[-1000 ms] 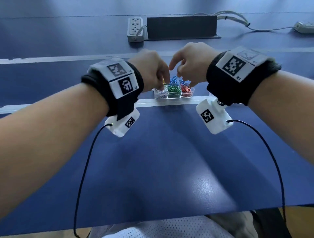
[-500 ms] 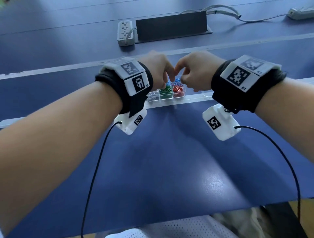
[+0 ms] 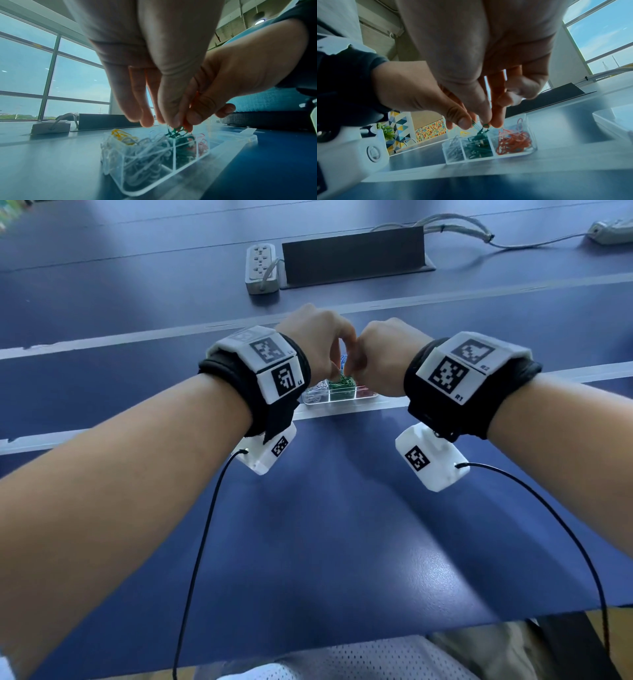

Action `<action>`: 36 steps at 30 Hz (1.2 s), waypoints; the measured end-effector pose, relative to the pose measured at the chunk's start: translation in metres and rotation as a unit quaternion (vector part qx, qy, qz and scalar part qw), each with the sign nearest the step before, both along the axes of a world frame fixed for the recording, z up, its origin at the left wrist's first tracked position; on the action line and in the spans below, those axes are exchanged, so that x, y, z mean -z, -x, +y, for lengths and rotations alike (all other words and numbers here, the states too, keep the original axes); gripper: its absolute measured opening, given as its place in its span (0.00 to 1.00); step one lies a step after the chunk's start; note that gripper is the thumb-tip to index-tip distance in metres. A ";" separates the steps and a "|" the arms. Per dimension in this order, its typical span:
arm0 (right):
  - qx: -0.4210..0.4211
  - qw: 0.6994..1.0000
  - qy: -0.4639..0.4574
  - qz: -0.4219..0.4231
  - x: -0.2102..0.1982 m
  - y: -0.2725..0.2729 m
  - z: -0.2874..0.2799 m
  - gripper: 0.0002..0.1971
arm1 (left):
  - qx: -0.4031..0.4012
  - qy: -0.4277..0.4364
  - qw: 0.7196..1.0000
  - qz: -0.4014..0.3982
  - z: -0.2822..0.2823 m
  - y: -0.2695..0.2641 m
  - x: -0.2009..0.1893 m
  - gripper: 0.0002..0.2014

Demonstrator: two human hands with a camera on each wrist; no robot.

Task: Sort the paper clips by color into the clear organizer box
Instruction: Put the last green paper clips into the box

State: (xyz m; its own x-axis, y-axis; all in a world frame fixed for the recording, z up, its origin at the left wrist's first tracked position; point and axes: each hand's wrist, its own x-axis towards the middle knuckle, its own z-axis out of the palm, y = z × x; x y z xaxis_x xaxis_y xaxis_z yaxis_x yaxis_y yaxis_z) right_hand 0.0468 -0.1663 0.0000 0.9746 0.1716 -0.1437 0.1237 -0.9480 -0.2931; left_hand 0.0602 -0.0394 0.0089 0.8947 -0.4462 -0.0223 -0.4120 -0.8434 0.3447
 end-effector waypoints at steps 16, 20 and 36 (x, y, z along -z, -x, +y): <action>-0.003 1.000 -0.025 0.001 -0.006 0.002 -0.010 0.19 | 0.004 0.026 1.000 0.014 0.006 0.000 0.004 0.17; -0.009 1.000 -0.012 -0.013 -0.012 -0.001 -0.024 0.19 | -0.008 0.033 0.999 0.010 0.014 -0.001 -0.001 0.14; 0.070 0.962 0.205 0.164 -0.010 -0.002 -0.103 0.42 | -0.069 -0.109 0.986 0.109 0.056 -0.013 0.020 0.54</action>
